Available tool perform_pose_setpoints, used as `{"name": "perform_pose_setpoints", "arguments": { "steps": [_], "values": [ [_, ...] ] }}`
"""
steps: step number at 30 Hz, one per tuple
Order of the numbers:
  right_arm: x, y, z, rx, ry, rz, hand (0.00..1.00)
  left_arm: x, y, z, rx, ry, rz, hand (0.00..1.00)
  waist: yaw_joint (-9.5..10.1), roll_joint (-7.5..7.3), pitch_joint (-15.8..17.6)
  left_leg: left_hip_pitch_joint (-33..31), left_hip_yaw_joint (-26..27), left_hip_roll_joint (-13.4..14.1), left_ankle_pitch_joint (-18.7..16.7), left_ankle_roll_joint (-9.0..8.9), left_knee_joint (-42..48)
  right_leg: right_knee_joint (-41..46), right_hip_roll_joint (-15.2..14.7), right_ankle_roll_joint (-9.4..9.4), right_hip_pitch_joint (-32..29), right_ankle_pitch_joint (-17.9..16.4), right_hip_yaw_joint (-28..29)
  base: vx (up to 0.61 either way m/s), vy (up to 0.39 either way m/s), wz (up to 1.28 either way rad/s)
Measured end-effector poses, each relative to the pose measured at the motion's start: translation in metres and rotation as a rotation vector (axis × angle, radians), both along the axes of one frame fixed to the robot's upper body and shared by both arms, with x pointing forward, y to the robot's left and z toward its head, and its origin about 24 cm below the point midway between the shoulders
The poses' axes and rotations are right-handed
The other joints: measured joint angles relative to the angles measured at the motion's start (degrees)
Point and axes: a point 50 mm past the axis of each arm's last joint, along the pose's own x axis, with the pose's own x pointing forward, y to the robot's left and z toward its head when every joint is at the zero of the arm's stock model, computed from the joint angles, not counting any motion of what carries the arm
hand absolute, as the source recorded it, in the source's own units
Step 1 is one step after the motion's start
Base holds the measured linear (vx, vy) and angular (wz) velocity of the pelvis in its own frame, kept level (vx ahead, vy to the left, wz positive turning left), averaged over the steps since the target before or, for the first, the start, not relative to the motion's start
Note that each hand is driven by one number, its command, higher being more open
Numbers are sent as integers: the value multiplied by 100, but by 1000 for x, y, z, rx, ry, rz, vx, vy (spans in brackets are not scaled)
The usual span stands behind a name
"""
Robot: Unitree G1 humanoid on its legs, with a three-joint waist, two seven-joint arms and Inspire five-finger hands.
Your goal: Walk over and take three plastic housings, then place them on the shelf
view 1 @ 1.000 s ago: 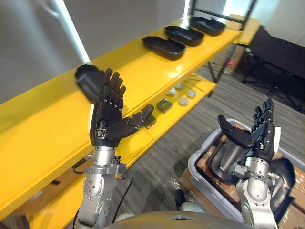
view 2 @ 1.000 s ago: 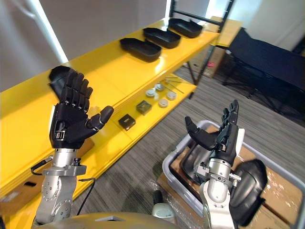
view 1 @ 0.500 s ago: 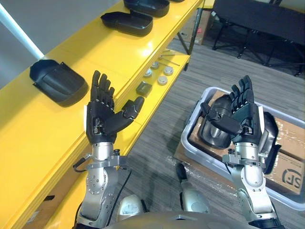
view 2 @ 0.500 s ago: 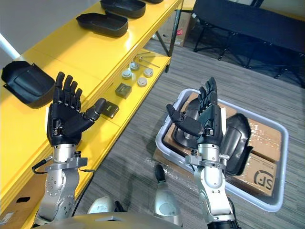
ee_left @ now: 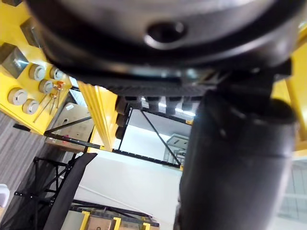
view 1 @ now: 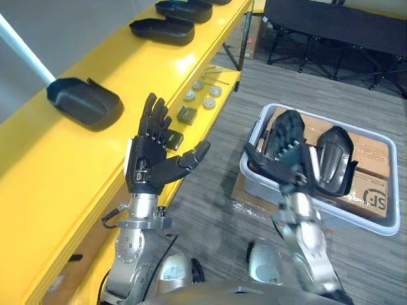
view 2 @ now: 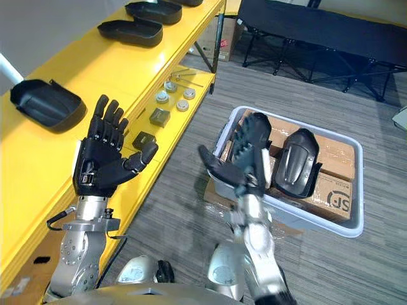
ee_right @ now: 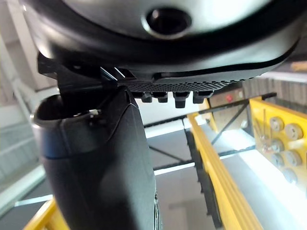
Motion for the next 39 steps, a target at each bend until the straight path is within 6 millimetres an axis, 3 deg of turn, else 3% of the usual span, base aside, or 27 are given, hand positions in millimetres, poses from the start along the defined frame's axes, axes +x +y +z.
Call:
{"name": "perform_pose_setpoints", "arguments": {
  "steps": [3, 5, 6, 7, 8, 9, 11, 13, 14, 15, 16, 18, 20, 23, 26, 28, 30, 32, 33, 37, 39],
  "values": [
    [4, 25, -3, -36, 13, 48, 100, -2, 7, -5, -42, 36, 26, 100, 254, -142, -171, -289, 158, 175, 186, -214, -15, -269, -653, -5, 476, 3, -39, -32, -254, -37],
    [1, 31, -8, -68, 45, 56, 100, -2, 12, -6, -72, 49, 43, 100, 295, -168, -198, -537, 242, 447, 275, -369, 179, -1050, -662, 102, 586, 73, -53, -67, -411, -61],
    [-1, 31, -13, -79, 70, 54, 100, -2, 14, -7, -72, 56, 52, 100, 273, -255, -246, -693, 281, 599, 350, -504, 275, -1736, -571, 422, 668, 369, -102, -92, -521, -56],
    [-4, 28, -17, -83, 94, 45, 100, -1, 14, -8, -76, 63, 51, 100, 247, -292, -273, -721, 290, 645, 397, -592, 270, -1885, -531, 759, 731, 263, -200, -89, -538, -51],
    [-11, 17, -27, -90, 145, 17, 100, -1, 12, -13, -125, 93, 50, 100, 187, -218, -330, -682, 290, 815, 549, -849, 109, -2040, -336, 1255, 771, 108, -412, -18, -421, -39],
    [-18, 2, -36, -88, 197, -17, 100, -5, 7, -19, -163, 125, 46, 100, 42, -115, -422, -586, 288, 977, 752, -1017, -209, -2163, -110, 1351, 789, 12, -523, 9, -393, -40],
    [-25, -19, -44, -115, 250, -70, 100, -9, 0, -24, -192, 158, 35, 100, -141, -38, -468, -352, 295, 1087, 1085, -1006, -635, -2226, 118, 1264, 778, -38, -485, 37, -306, -45],
    [-38, -49, -52, -142, 314, -150, 100, -14, -1, -30, -232, 196, 14, 100, -356, -22, -495, -73, 234, 1213, 1508, -815, -722, -2259, 328, 1090, 776, -127, -246, 24, -302, -81],
    [-40, -52, -52, -143, 320, -158, 100, -14, -2, -31, -232, 197, 12, 100, -359, -29, -493, -58, 214, 1214, 1527, -807, -702, -2280, 335, 1080, 778, -129, -200, 1, -157, -82],
    [-45, -62, -54, -134, 340, -192, 100, -15, -3, -31, -242, 192, -8, 100, -358, -55, -482, -56, 48, 1161, 1379, -923, -646, -2359, 351, 1021, 742, -114, -26, -16, -20, -79],
    [-48, -72, -56, -141, 371, -233, 100, -15, -5, -30, -240, 178, -43, 100, -339, 69, -551, -46, -189, 947, 1067, -911, -720, -2419, 403, 980, 645, -71, 133, -26, -2, -76],
    [-47, -77, -60, -150, 407, -249, 100, -15, -7, -29, -236, 168, -71, 100, -338, 105, -594, 107, -394, 829, 924, -854, -982, -2409, 433, 1021, 535, 0, 240, -42, 82, -49],
    [-39, -80, -65, -153, 433, -256, 100, -13, -8, -26, -230, 149, -89, 100, -327, 139, -622, 149, -453, 694, 861, -949, -1234, -2488, 386, 1038, 371, 247, 285, -106, 123, -36],
    [-17, -82, -74, -146, 485, -289, 100, -9, -7, -26, -211, 139, -132, 100, -178, -101, -481, 121, -373, 416, 830, -1025, -1336, -2962, 189, 1079, 337, 811, 237, -155, 145, -28],
    [11, -102, -75, -45, 520, -399, 100, -6, -6, -26, -127, 124, -171, 100, -56, -225, -406, -288, -391, 341, 633, -1012, -938, -3318, 83, 1043, 300, 1223, -96, -205, 103, -8],
    [30, -116, -67, -17, 507, -478, 100, -3, -6, -23, -88, 111, -189, 100, 1, -279, -347, -610, -499, 310, 601, -997, -699, -3358, 37, 1022, 157, 1230, -275, -184, 38, 16],
    [60, -141, -36, -39, 439, -565, 100, 6, -10, -13, -42, 65, -214, 100, 9, -181, -67, -1037, -755, 314, 620, -1026, -373, -3400, 51, 1035, 31, 1269, -386, -139, 7, 35],
    [75, -154, -11, -63, 381, -603, 100, 10, -16, -9, -44, 47, -241, 100, 39, -86, 138, -1210, -892, 313, 630, -1021, -272, -3401, 75, 1010, -33, 1317, -445, -128, -11, 17],
    [86, -159, 11, -74, 324, -619, 100, 11, -19, -8, -43, 42, -257, 100, 59, -66, 226, -1386, -985, 315, 650, -1022, -237, -3417, 107, 996, -161, 1366, -460, -105, -20, 9],
    [101, -171, 39, -97, 283, -653, 100, 11, -21, -12, -33, 53, -278, 100, 176, -85, 491, -1503, -1101, 336, 696, -1024, -235, -3497, 168, 957, -172, 1434, -526, -33, -31, 8],
    [105, -174, 41, -105, 293, -654, 100, 12, -21, -13, -35, 57, -280, 100, 235, -87, 510, -1589, -1131, 336, 696, -1024, -204, -3494, 173, 958, -224, 1436, -550, -8, -2, 9]
  ]
}}
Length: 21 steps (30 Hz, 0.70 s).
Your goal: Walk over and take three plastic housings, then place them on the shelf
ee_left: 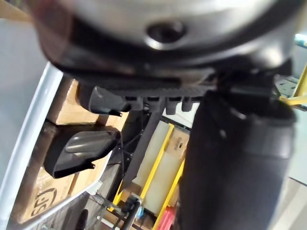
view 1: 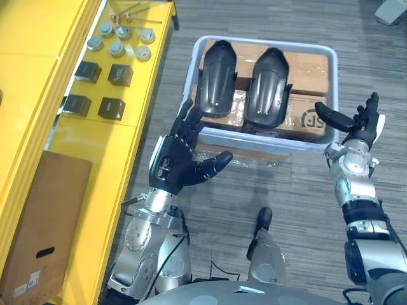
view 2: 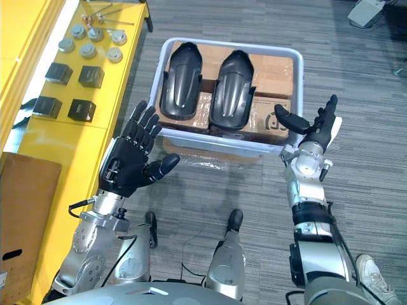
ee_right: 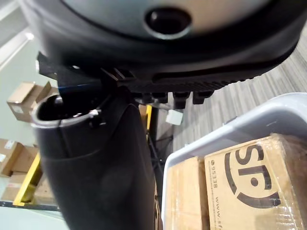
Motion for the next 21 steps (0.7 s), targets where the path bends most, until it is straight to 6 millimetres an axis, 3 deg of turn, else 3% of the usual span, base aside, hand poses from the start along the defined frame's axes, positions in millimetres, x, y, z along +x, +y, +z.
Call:
{"name": "perform_pose_setpoints", "arguments": {
  "steps": [5, 9, 14, 18, 20, 21],
  "values": [
    [18, -6, 9, -29, 96, 29, 100, 13, -1, -13, -6, 53, -14, 100, 121, 90, 144, -225, -208, -24, 18, 5, 133, 19, 4, 8, -66, 25, -135, -2, 11, 13],
    [31, -18, 37, -72, 118, 36, 100, 20, -7, -15, -11, 61, -30, 100, 280, 259, 429, -306, -324, -29, 36, 16, 156, 150, 3, 8, -126, 24, -213, -30, 16, 9],
    [40, -25, 79, -152, 114, 26, 100, 22, -16, -24, -11, 104, -53, 100, 398, 381, 527, -474, -410, -47, 98, 19, 156, 224, -10, 7, -269, 24, -281, -32, 21, 8],
    [42, -31, 113, -243, 105, -1, 100, 25, -23, -32, -10, 143, -62, 100, 518, 583, 653, -486, -433, -82, 149, 45, 133, 407, -66, -19, -369, 1, -288, -38, 28, 2],
    [43, -32, 116, -236, 127, -13, 100, 25, -22, -32, -37, 154, -60, 100, 553, 605, 663, -516, -451, -83, 166, 44, 133, 419, -68, -21, -393, -2, -299, -40, 16, 2],
    [43, -33, 115, -232, 146, -17, 0, 25, -22, -32, -42, 155, -55, 100, 561, 606, 664, -540, -462, -84, 175, 44, 133, 443, -70, -29, -420, -8, -313, -60, 12, 10]
  ]
}}
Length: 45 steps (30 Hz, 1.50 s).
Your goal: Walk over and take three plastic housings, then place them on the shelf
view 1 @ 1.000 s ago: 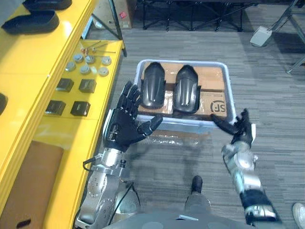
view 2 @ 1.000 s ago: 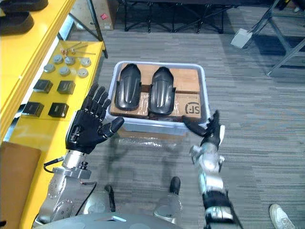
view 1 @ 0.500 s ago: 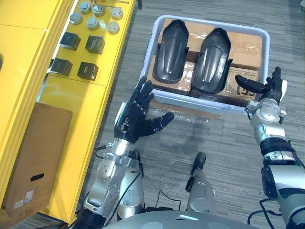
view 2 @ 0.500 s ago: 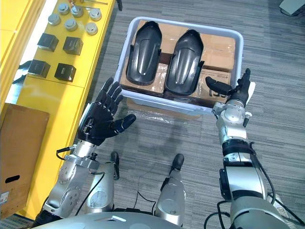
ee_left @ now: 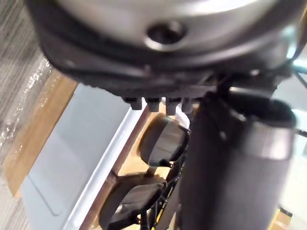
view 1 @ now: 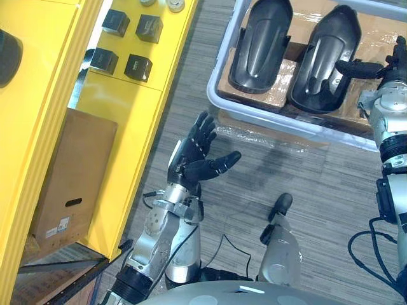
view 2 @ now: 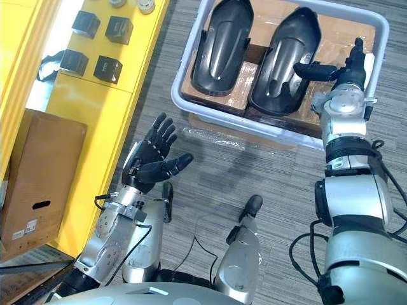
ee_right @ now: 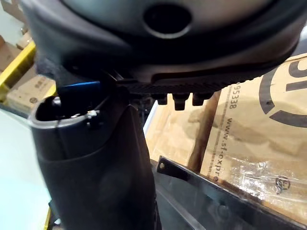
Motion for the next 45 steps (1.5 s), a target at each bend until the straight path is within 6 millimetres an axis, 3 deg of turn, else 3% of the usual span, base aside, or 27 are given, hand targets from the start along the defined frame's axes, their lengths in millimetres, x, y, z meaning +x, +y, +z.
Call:
{"name": "perform_pose_setpoints", "arguments": {
  "steps": [2, 10, 14, 22, 30, 35, 43, 45],
  "values": [
    [-1, -5, -9, 19, 67, -29, 0, 1, -1, 1, -1, 0, 5, 100, 11, 17, 7, -74, -55, 0, 36, -6, 0, 102, -6, -41, -77, -29, -48, -51, 9, 9],
    [-17, -32, -5, -121, 303, -135, 0, -1, -2, -1, -9, 13, -1, 100, 71, 42, 9, 35, -120, -23, 260, -30, -231, 364, -57, -133, -110, -165, -147, -58, -7, 6],
    [-27, -44, -22, -92, 447, -189, 0, -2, -3, -2, -9, 19, -4, 100, 99, 71, -2, 80, -213, -36, 451, -68, -451, 447, -68, -160, -102, -302, -270, -61, -42, 13],
    [-35, -50, -31, -71, 506, -308, 0, -3, 5, -5, 11, 25, 18, 100, 115, 74, -5, 270, -227, -61, 751, -106, -914, 444, -67, -176, -92, -304, -292, -37, -18, 4],
    [-41, -53, -36, -116, 491, -430, 0, -8, 15, -9, 15, 47, 57, 100, 67, 58, -7, 483, -166, -45, 832, -128, -1113, 340, -36, -187, 29, -272, -264, 8, -2, -2],
    [-42, -54, -34, -182, 414, -483, 0, -12, 21, 5, 1, -27, 58, 100, -30, 38, 1, 670, -77, -12, 895, -142, -1304, 227, 16, -204, 122, -215, -221, 10, -4, -6],
    [-27, -33, 6, -333, 138, -465, 0, -6, 22, 21, 112, -150, 47, 100, -190, -132, -20, 893, 96, 77, 1029, -191, -1600, 3, 145, -248, 177, -104, -99, -4, -15, -12],
    [-22, -24, 11, -364, 97, -442, 0, 6, 22, 36, 145, -220, 33, 100, -203, -201, -27, 888, 130, 123, 1048, -214, -1618, -88, 209, -278, 172, -42, -77, -17, -12, -9]
  ]
}}
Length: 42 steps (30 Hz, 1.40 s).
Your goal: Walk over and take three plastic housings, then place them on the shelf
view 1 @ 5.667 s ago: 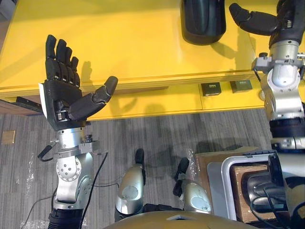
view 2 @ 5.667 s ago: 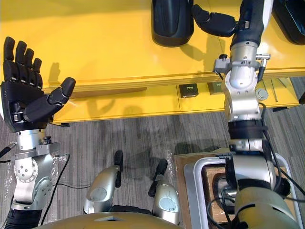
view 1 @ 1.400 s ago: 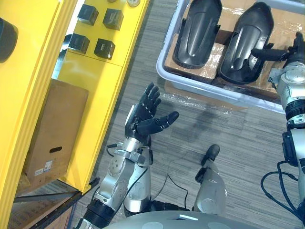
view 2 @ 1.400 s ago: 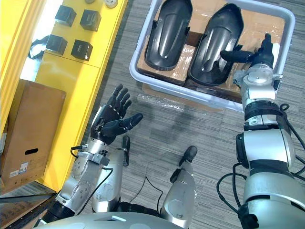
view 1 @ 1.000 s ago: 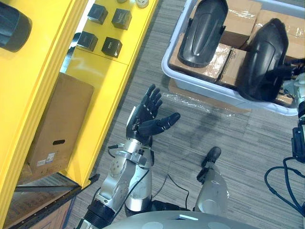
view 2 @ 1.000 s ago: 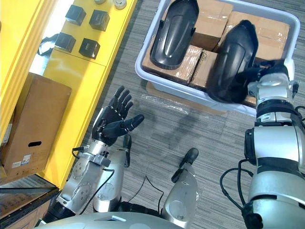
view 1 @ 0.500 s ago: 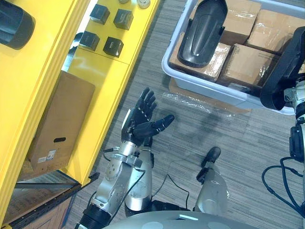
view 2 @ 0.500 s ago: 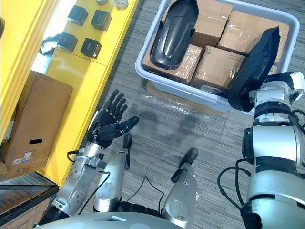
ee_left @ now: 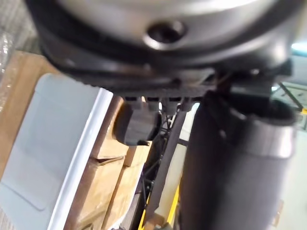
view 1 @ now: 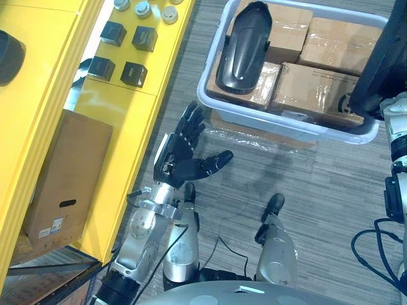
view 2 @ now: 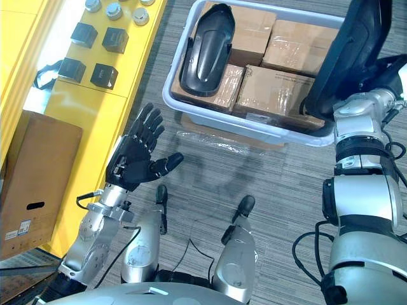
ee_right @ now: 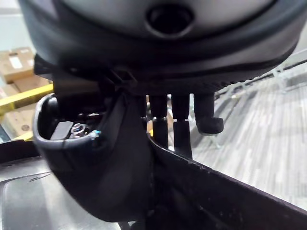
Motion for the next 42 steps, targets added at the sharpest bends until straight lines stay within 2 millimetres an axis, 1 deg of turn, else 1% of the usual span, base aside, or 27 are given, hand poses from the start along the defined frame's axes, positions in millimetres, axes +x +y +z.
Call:
{"name": "perform_pose_setpoints", "arguments": {
  "steps": [1, 3, 4, 5, 6, 7, 8, 10, 13, 15, 16, 18, 19, 20, 21, 23, 25, 27, 28, 29, 31, 34, 36, 39, 42],
  "values": [
    [2, 3, 0, -1, -5, 8, 0, 4, 0, 5, 9, -20, -3, 100, -4, -22, -7, 0, 1, 13, 7, -5, -10, -1, 14, -4, -9, 3, 1, -23, -22, -10],
    [7, 11, -2, 1, -14, 41, 0, 18, -3, 24, 29, -95, -29, 100, -2, -113, -52, -2, 42, 24, 74, -15, -110, -5, 35, -28, -87, 23, 47, -15, -18, -10],
    [11, 19, -2, -6, -20, 66, 0, 31, -8, 37, 43, -120, -52, 100, -12, -164, -69, -1, 84, 21, 110, -20, -173, -66, 42, -28, -119, 80, 77, -5, -7, -10],
    [12, 21, -2, -9, -21, 72, 0, 33, -8, 38, 47, -121, -54, 100, -13, -181, -78, -4, 100, 20, 117, -19, -185, -74, 43, -33, -137, 88, 93, -12, -3, -16],
    [18, 32, 0, -28, -35, 111, 0, 48, -12, 46, 53, -114, -70, 100, -45, -214, -79, -19, 145, 22, 134, -17, -196, -82, 50, -37, -196, 116, 147, -13, -5, -13],
    [23, 41, 3, -41, -45, 140, 0, 59, -13, 47, 41, -72, -88, 100, -111, -220, -76, -24, 157, 22, 145, -14, -208, -83, 50, -41, -215, 131, 155, -14, -5, -11],
    [25, 44, 4, -48, -47, 148, 0, 62, -13, 48, 38, -63, -90, 100, -133, -222, -75, -24, 162, 22, 145, -14, -211, -83, 51, -42, -222, 132, 160, -7, -3, -9],
    [30, 59, 16, -113, -86, 202, 0, 77, -15, 48, -12, 22, -115, 100, -199, -261, -54, -25, 264, 27, 157, -18, -252, -84, 64, -45, -317, 151, 257, 4, 0, -17],
    [32, 72, 28, -170, -141, 259, 0, 86, -14, 48, -50, 71, -119, 100, -302, -311, -43, -33, 293, 35, 159, -20, -267, -84, 75, -58, -362, 175, 291, 23, 4, -9],
    [32, 82, 38, -225, -192, 290, 0, 93, -16, 57, -92, 82, -129, 100, -351, -403, -42, -18, 354, 39, 156, -21, -267, -84, 81, -56, -397, 192, 363, 28, 12, -11],
    [32, 83, 40, -234, -204, 297, 0, 94, -16, 61, -92, 73, -127, 100, -361, -436, -40, -13, 366, 40, 156, -21, -266, -84, 82, -56, -400, 192, 389, 14, 13, -10],
    [34, 97, 45, -272, -247, 333, 0, 99, -17, 74, -96, 41, -115, 100, -446, -558, -42, 20, 413, 47, 145, -24, -261, -83, 92, -65, -409, 224, 455, 2, 15, -10],
    [34, 101, 46, -274, -260, 348, 0, 100, -17, 76, -97, 36, -113, 100, -457, -581, -46, 27, 419, 47, 141, -23, -259, -83, 93, -68, -408, 229, 464, -14, 14, -13],
    [35, 109, 48, -281, -282, 378, 0, 101, -17, 80, -119, 36, -113, 100, -475, -635, -39, 71, 474, 46, 128, -24, -255, -83, 94, -67, -407, 231, 496, -18, 13, -19],
    [36, 116, 49, -289, -300, 407, 0, 103, -17, 82, -137, 43, -111, 100, -471, -667, -39, 117, 528, 53, 106, -25, -230, -82, 102, -67, -396, 231, 553, -18, 12, -21],
    [37, 128, 49, -302, -318, 449, 0, 106, -16, 81, -168, 68, -97, 100, -481, -683, -39, 179, 592, 60, 52, -19, -155, -82, 105, -67, -353, 231, 619, -23, 16, -17],
    [36, 134, 46, -343, -327, 479, 0, 107, -15, 80, -180, 81, -86, 100, -499, -689, -36, 197, 590, 73, 5, -28, -80, -83, 110, -67, -299, 230, 619, -28, 23, -7],
    [36, 143, 36, -363, -318, 514, 0, 108, -16, 77, -208, 103, -83, 100, -534, -724, -36, 225, 590, 103, -51, -44, 28, -85, 126, -67, -229, 228, 622, -32, 24, -4],
    [37, 153, 28, -358, -312, 543, 0, 108, -16, 76, -210, 111, -73, 100, -572, -765, -37, 285, 596, 113, -61, -49, 33, -121, 138, -67, -157, 228, 624, -24, 19, -3],
    [38, 158, 23, -350, -309, 561, 0, 109, -16, 76, -210, 114, -69, 100, -594, -791, -52, 303, 596, 116, -63, -52, 33, -171, 146, -66, -110, 228, 622, -16, 14, -7],
    [38, 173, 5, -329, -296, 620, 0, 110, -22, 77, -216, 121, -69, 100, -606, -864, -43, 408, 625, 143, -72, -64, 29, -195, 175, -62, -29, 232, 634, -22, 7, -6],
    [38, 185, -6, -348, -272, 657, 0, 111, -32, 83, -213, 112, -79, 100, -609, -882, -38, 462, 634, 144, -71, -64, 24, -270, 188, -62, 48, 266, 630, -1, 6, -2],
    [38, 198, -17, -356, -252, 694, 0, 112, -39, 86, -172, 91, -73, 100, -605, -883, -39, 580, 675, 156, -79, -72, 3, -357, 209, -56, 173, 302, 638, 6, 19, -7],
    [37, 211, -23, -355, -244, 739, 0, 114, -47, 89, -151, 83, -77, 100, -610, -894, -46, 678, 711, 159, -103, -69, -2, -369, 213, -52, 254, 305, 652, 6, 21, -5],
    [33, 222, -33, -339, -245, 785, 0, 113, -53, 85, -141, 97, -91, 100, -616, -898, -50, 821, 736, 159, -130, -70, -20, -387, 216, -48, 379, 307, 655, 2, 14, -3]
  ]
}}
